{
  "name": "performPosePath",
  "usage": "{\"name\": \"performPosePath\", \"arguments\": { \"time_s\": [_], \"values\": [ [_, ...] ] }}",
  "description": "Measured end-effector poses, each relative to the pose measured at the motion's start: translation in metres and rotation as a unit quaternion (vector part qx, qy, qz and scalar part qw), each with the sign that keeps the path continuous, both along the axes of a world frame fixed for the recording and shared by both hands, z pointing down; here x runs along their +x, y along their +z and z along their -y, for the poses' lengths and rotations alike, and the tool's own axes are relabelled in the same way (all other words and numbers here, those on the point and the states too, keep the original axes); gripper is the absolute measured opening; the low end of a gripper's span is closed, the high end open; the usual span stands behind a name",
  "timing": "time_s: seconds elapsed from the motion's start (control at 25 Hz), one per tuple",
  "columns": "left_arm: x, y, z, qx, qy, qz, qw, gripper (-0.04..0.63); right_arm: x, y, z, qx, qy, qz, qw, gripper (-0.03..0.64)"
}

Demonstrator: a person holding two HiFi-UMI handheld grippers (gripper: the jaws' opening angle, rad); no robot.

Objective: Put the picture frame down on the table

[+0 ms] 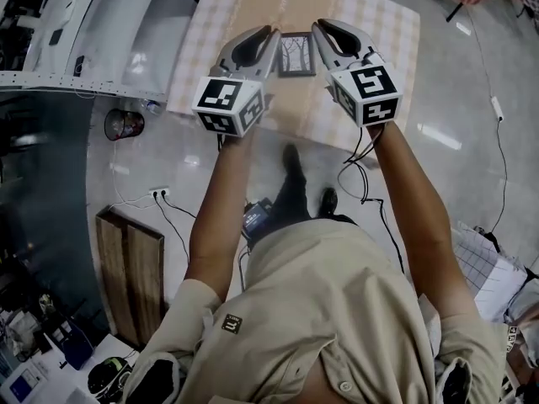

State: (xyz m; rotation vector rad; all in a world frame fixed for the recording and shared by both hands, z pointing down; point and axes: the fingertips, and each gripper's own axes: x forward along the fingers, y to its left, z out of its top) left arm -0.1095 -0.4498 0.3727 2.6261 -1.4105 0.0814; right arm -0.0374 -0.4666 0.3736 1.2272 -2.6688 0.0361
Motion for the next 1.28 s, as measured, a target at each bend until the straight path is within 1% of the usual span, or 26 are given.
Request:
{"name": "performPosePath", "arguments": {
  "time_s": [0.16, 0.36, 0.52, 0.68, 0.92, 1.28],
  "values": [
    [0.011, -0.036, -0.024, 0.032, 0.008, 0.005, 0.9995, 0.057, 0.006, -0.036, -0.027, 0.018, -0.015, 0.013, 1.000, 0.037],
    [0.014, -0.075, -0.054, 0.064, 0.014, 0.016, 0.9977, 0.057, 0.003, -0.073, -0.061, 0.026, -0.034, 0.025, 0.999, 0.032],
    [0.015, -0.097, -0.079, 0.083, 0.015, 0.026, 0.9961, 0.057, 0.003, -0.096, -0.089, 0.037, -0.047, 0.015, 0.998, 0.025],
    [0.014, -0.113, -0.102, 0.094, 0.013, 0.030, 0.9950, 0.057, 0.006, -0.118, -0.113, 0.053, -0.056, 0.013, 0.997, 0.025],
    [0.021, -0.123, -0.139, 0.102, 0.010, 0.036, 0.9940, 0.055, 0.021, -0.138, -0.148, 0.069, -0.061, 0.014, 0.996, 0.025],
    [0.030, -0.131, -0.183, 0.110, 0.005, 0.045, 0.9930, 0.055, 0.041, -0.154, -0.189, 0.080, -0.062, 0.017, 0.995, 0.025]
  ]
}}
